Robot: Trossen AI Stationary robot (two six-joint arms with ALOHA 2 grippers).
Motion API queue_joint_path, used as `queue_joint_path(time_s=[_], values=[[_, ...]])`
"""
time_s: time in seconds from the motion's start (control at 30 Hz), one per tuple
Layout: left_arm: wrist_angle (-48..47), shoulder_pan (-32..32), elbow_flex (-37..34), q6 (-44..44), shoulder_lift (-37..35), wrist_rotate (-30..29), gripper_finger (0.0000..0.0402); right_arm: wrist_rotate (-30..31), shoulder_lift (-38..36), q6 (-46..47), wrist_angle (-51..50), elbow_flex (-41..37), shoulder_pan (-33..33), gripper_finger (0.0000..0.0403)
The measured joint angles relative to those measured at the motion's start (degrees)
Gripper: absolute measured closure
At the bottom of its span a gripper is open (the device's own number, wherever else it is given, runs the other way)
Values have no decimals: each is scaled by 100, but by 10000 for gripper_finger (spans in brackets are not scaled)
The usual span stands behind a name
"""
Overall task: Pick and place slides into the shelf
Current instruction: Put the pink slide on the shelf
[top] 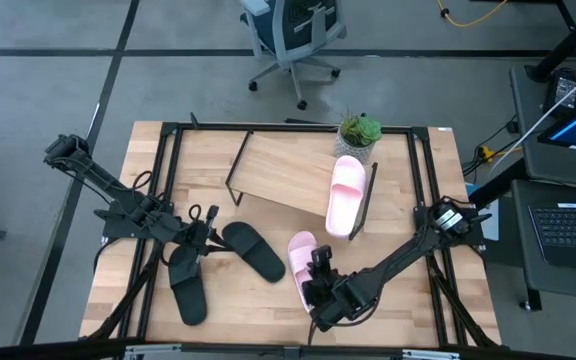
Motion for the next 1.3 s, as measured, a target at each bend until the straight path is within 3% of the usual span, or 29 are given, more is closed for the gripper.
queue_joint_path(time_s=[0.8, 0.97, 1.17, 1.3], values=[[-26, 0, 0, 0, 1, -8, 401, -114, 25, 505, -495, -4, -100, 292], [-26, 0, 0, 0, 1, -8, 401, -128, 25, 618, -488, -4, -176, 321], [-28, 0, 0, 0, 1, -7, 401, -251, 25, 655, -465, 2, -236, 387], [-26, 0, 0, 0, 1, -8, 401, -248, 25, 690, -442, 2, -237, 392]])
